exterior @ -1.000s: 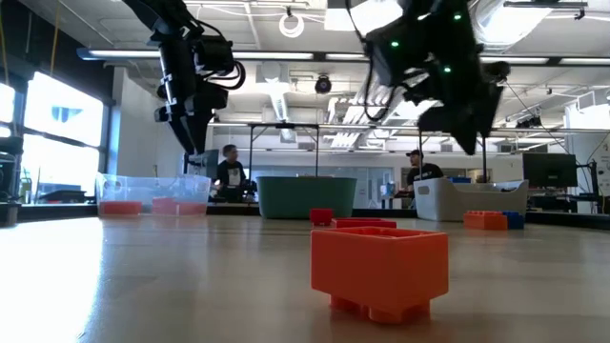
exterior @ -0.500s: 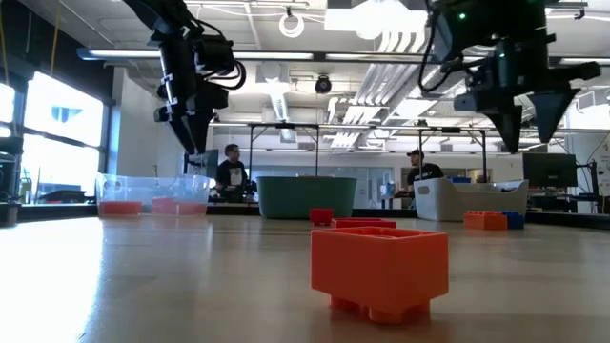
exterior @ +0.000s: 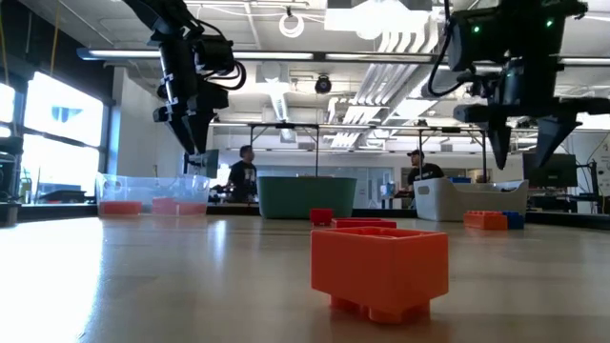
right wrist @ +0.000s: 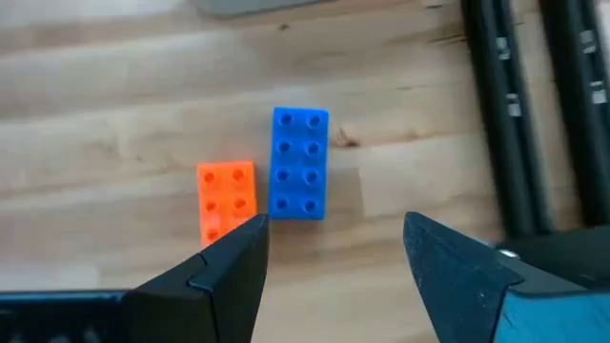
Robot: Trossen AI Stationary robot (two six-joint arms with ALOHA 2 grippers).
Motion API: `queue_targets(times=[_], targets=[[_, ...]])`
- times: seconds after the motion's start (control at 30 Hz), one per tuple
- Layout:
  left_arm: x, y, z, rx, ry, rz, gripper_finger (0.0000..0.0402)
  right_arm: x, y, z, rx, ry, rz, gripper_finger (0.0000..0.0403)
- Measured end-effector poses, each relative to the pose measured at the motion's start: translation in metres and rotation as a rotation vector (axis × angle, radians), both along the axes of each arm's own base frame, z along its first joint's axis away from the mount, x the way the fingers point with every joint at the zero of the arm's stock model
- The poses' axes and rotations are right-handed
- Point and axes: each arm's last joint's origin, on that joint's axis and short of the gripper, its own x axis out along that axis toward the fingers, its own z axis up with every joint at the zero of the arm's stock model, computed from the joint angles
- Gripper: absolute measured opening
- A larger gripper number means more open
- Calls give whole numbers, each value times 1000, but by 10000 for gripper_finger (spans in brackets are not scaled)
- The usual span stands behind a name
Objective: Sort & place blocks by color
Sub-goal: Put the blue game piece into the white bin
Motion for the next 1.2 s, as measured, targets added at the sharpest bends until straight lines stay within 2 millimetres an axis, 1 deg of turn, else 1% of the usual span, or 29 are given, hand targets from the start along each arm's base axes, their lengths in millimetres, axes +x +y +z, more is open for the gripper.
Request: queue_targets(times=[0.13, 0.33, 0.67, 0.83, 1.07, 1.2], targets=[[0, 0, 0, 0, 0, 0, 182, 1, -12, -11, -26, -51, -56, 232], [0, 0, 0, 0, 0, 0, 182, -1, -32, -25, -46, -101, -72, 232], [0, 0, 0, 0, 0, 0, 182, -7, -56, -27, -41, -93, -41, 232], [0, 0, 0, 0, 0, 0, 182, -5, -65, -32, 3, -109, -37, 232], [0, 0, 0, 0, 0, 0, 182, -1, -71, -49, 103, -45, -29, 232], [0, 0, 0, 0, 0, 0, 182, 5, -74, -58, 123, -36, -28, 232]])
